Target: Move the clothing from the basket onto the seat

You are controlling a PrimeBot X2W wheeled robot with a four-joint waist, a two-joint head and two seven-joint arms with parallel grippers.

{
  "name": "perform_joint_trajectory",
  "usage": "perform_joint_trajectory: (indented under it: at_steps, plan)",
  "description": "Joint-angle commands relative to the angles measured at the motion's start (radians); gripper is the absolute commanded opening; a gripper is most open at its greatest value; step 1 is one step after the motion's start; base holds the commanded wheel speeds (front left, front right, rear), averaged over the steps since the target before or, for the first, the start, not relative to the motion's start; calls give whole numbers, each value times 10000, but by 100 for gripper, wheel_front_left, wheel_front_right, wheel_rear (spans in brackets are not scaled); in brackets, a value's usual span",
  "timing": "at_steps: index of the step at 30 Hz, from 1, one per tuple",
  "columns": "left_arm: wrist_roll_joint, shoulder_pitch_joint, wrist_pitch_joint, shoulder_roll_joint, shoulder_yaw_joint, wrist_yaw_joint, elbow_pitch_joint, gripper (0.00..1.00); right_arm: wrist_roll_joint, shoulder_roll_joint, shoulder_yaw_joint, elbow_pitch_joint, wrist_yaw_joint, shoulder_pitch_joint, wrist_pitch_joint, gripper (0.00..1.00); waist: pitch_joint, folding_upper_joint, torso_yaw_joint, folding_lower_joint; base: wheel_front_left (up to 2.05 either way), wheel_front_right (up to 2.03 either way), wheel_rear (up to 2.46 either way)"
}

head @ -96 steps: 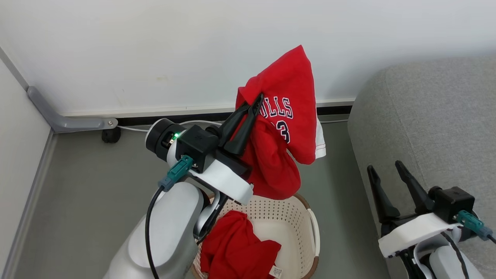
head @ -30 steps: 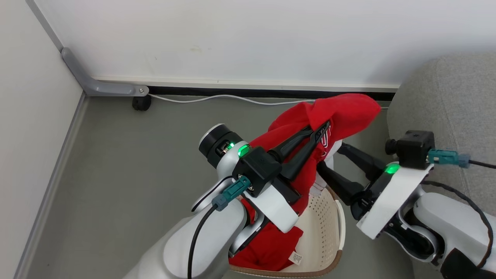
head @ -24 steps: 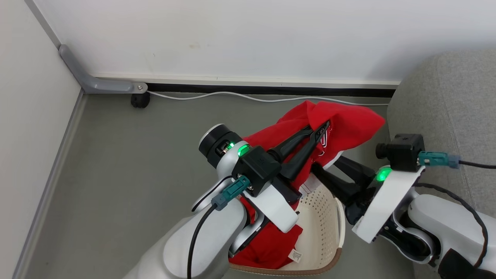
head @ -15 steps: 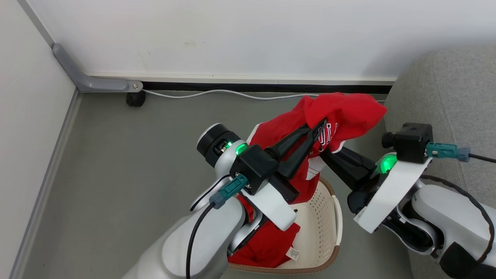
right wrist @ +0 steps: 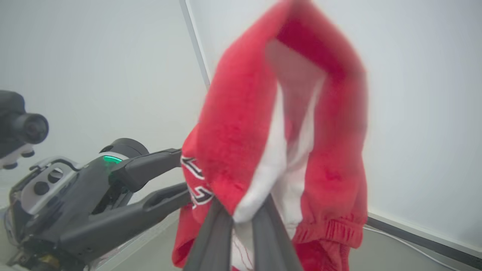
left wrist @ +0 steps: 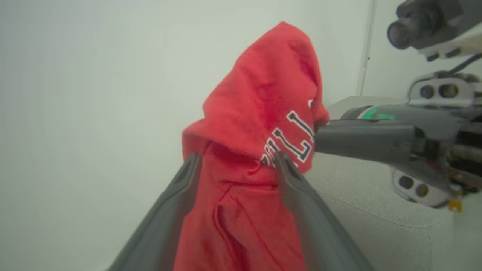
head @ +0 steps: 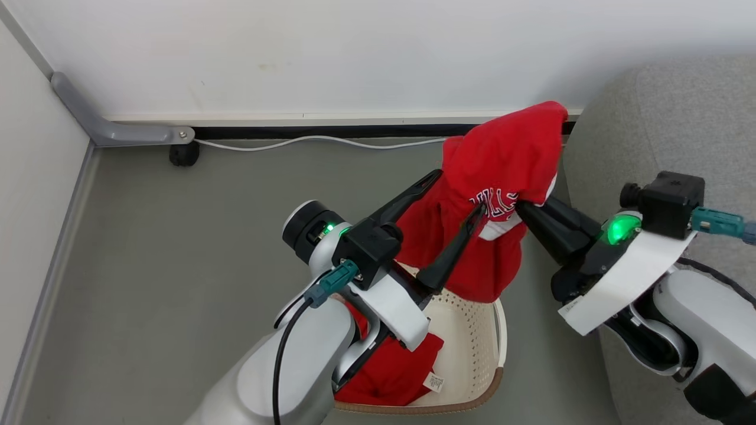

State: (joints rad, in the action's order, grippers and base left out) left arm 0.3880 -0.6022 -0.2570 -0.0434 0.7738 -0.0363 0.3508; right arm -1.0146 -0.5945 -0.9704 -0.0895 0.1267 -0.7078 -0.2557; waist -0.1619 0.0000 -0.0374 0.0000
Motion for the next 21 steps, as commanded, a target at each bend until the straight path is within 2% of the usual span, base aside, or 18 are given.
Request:
perform_joint_trajectory:
  at_steps: [1, 9, 21]
  plan:
    - [58, -87, -47, -68, -347, -78, -135, 100, 115, -68, 194, 271, 40, 250, -61, 0, -11, 0, 54, 0, 0, 0, 0]
    - [-105, 139, -47, -68, -528, -480, 343, 100, 839, -84, 1422, 383, 40, 613, -61, 0, -16, 0, 592, 0, 0, 0, 0]
    - [-77, 665, -47, -68, -757, -790, 607, 100, 1377, 151, 2206, 266, 40, 854, -61, 0, 337, 0, 2012, 0, 0, 0, 0]
